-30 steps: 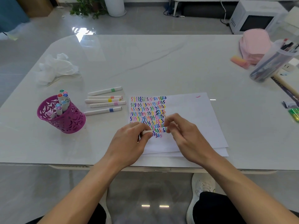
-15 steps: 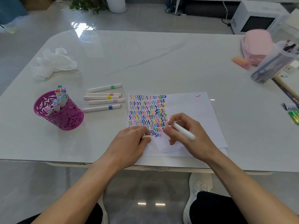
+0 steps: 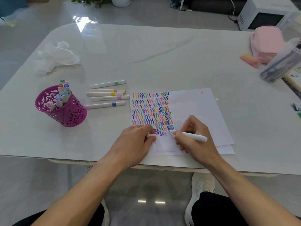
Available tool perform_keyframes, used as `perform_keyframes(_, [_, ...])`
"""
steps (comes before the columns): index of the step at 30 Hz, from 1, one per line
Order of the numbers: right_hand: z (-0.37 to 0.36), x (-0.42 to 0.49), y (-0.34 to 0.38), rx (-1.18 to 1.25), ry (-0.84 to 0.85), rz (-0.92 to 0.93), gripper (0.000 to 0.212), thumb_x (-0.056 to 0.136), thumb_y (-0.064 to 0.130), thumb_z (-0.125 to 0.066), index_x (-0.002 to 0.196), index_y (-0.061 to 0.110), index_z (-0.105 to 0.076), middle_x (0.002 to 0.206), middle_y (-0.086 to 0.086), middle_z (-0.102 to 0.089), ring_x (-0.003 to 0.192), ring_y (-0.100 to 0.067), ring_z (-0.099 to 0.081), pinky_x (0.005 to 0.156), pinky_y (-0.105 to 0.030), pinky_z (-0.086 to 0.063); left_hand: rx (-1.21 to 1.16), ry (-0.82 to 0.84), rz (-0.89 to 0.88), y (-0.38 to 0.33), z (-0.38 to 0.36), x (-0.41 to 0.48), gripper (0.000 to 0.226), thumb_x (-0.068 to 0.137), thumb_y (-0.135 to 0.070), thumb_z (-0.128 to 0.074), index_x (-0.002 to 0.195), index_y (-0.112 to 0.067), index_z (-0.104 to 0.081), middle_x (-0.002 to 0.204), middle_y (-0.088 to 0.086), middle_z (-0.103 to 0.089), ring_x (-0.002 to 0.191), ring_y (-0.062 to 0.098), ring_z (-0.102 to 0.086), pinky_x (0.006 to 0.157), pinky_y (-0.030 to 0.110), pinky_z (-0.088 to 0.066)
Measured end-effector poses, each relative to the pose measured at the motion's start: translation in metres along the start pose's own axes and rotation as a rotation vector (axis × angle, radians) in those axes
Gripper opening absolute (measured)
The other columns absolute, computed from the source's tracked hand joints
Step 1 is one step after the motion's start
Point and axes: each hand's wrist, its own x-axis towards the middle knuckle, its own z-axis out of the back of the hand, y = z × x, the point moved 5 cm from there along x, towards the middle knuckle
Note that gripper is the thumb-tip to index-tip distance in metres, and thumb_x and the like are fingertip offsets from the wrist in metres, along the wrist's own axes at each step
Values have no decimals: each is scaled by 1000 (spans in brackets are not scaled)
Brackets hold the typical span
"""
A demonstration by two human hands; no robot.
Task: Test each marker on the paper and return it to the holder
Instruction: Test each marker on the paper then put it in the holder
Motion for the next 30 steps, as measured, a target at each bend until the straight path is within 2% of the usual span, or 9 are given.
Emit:
perform_keyframes(7, [-2, -1, 2, -16, -4, -7, 30, 89, 10, -77, 77, 7, -49, 63, -13, -68, 51, -22, -63, 46, -26, -46, -2, 16, 15, 1, -1, 1, 16, 102, -40, -51, 107, -30, -63, 99, -16, -62, 86, 8, -54, 76, 23, -43])
perform_keyframes(13, [-4, -1, 1, -47, 7, -10, 29, 89, 14, -77, 77, 9, -50, 64, -10, -70, 51, -21, -64, 47, -26, -47, -3, 28, 19, 0, 0, 1, 16, 102, -40, -51, 108, -31, -62, 99, -14, -63, 87, 9, -55, 78, 26, -47])
perform_keyframes(21, [-4, 0, 0, -73, 8, -3, 30, 89, 17, -78, 76, 12, -52, 64, -7, -70, 53, -19, -67, 48, -24, -49, -4, 39, 24, 0, 0, 1, 16, 102, -40, -50, 108, -30, -61, 97, -15, -60, 88, 11, -54, 75, 25, -42])
perform_keyframes(27, [-5, 1, -3, -76, 6, 3, 32, 89, 18, -79, 74, 14, -52, 65, -8, -70, 54, -18, -67, 49, -25, -48, -7, 49, 26, 0, -1, 1, 14, 102, -39, -50, 107, -30, -59, 100, -12, -62, 89, 13, -52, 74, 26, -38])
perform_keyframes(30, [-5, 2, -4, -86, 6, 10, 32, 89, 19, -80, 74, 15, -52, 65, -8, -69, 56, -20, -68, 50, -31, -51, -11, 56, 32, 1, -2, 1, 13, 102, -39, -51, 107, -30, -59, 104, -12, -63, 90, 13, -52, 75, 26, -37])
